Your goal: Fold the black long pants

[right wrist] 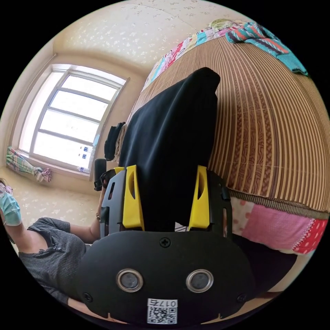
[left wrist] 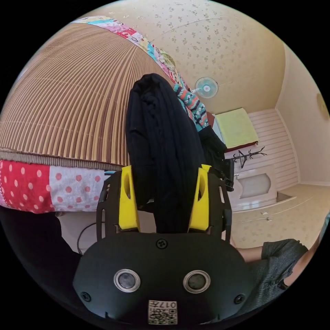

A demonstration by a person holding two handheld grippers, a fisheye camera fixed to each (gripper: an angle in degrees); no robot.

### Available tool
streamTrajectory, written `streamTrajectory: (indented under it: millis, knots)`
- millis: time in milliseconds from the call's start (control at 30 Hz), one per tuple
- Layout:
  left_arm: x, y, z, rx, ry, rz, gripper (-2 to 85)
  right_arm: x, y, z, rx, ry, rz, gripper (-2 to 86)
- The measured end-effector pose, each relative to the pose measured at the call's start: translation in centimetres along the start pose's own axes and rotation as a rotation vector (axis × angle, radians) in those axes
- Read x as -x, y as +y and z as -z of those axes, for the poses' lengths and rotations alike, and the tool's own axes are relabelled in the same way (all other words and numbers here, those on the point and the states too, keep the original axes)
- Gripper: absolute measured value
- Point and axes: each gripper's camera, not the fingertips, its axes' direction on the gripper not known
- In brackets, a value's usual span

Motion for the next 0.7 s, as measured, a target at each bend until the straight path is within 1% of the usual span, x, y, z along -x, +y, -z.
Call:
streamTrajectory:
  millis: [133, 233, 300, 400, 500, 567, 700]
  knots:
    - [-0.2, -0.1, -0.4, 0.021, -0.015, -0.003, 19.8, -0.9, -0.9, -0.8, 0.064, 0.028, 0.018, 20.2]
    - [0.0, -0.2, -0.3, 0.031, 0.045, -0.004, 14.9, -1.3, -1.5, -1.3, 0.092, 0.029, 0.034, 18.9]
    - [0.0, 0.0, 0.3, 0.025, 0.067, -0.01, 13.6, -1.2, -1.5, -1.4, 0.1, 0.026, 0.04, 18.4]
    - [-1.2, 0.5, 2.3, -0.007, 0.018, -0.062, 12.5, 0.0, -1.1, -2.0, 0.07, 0.035, 0.062, 17.1]
    - [-2.5, 0.8, 5.4, -0.048, -0.077, -0.126, 12.2, 3.1, -1.2, -3.4, 0.042, 0.06, 0.127, 14.7]
    - [-2.2, 0.6, 8.6, -0.061, -0.1, -0.143, 11.4, 5.5, -2.1, -5.1, 0.042, 0.004, 0.188, 13.0]
    - [-0.5, 0.6, 14.3, -0.112, -0.098, -0.126, 11.1, 8.3, -4.3, -8.8, 0.069, -0.099, 0.24, 11.8]
